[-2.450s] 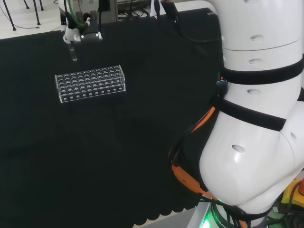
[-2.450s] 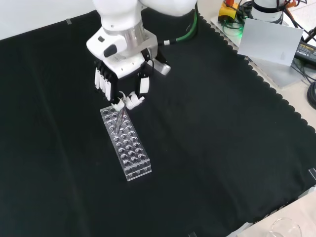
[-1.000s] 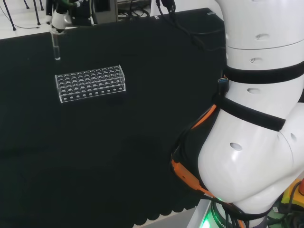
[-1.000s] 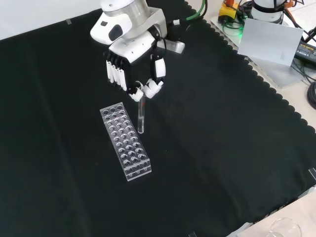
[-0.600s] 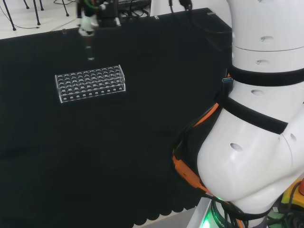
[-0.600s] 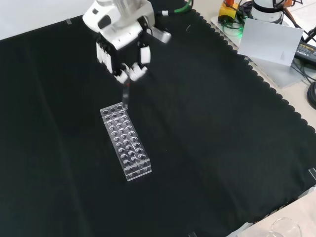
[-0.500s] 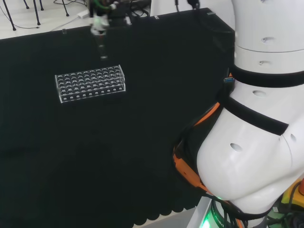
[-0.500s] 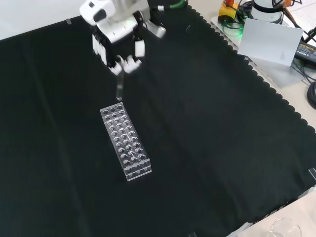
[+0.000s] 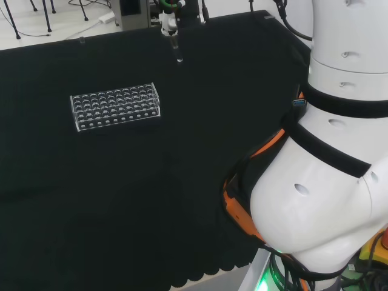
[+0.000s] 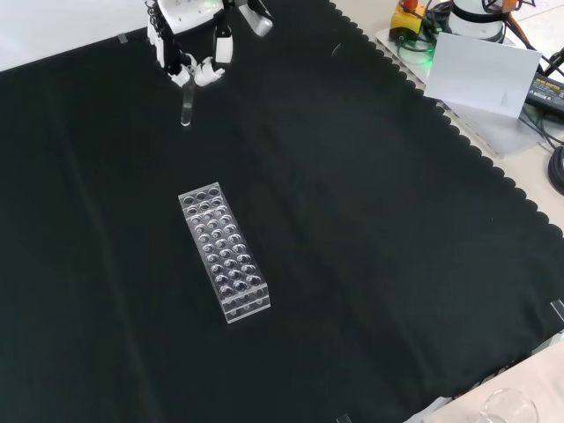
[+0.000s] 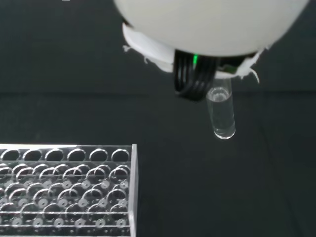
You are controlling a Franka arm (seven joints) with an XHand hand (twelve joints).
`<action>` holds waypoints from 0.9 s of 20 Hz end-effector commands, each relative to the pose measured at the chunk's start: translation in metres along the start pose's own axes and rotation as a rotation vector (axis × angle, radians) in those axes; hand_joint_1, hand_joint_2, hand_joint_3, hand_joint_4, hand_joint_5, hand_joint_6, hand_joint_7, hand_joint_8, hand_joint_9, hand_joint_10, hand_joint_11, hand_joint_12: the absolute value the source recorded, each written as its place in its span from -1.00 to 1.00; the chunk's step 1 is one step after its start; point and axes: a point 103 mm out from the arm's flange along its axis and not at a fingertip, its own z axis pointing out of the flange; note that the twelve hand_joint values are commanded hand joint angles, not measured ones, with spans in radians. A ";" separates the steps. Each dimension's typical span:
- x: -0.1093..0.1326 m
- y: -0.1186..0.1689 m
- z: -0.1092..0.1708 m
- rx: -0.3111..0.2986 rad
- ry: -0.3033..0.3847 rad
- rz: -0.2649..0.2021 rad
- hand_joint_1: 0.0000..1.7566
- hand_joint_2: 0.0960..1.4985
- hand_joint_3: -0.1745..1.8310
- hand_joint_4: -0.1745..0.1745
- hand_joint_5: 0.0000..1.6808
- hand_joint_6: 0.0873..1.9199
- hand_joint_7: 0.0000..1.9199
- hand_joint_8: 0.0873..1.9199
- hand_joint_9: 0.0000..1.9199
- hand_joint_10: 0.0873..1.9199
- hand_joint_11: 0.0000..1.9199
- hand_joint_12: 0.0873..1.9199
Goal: Shake the test tube.
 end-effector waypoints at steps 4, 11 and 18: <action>0.182 0.016 -0.004 0.047 0.057 -0.086 0.65 -0.54 0.13 -1.00 0.63 -0.45 0.61 -0.59 0.37 -0.35 0.16 0.25; 0.228 -0.001 -0.015 0.033 0.230 -0.261 0.65 -0.54 0.13 -1.00 0.63 -0.45 0.61 -0.59 0.37 -0.35 0.16 0.25; 0.199 -0.004 -0.012 0.046 0.227 -0.293 0.65 -0.54 0.13 -1.00 0.63 -0.45 0.62 -0.59 0.37 -0.35 0.16 0.25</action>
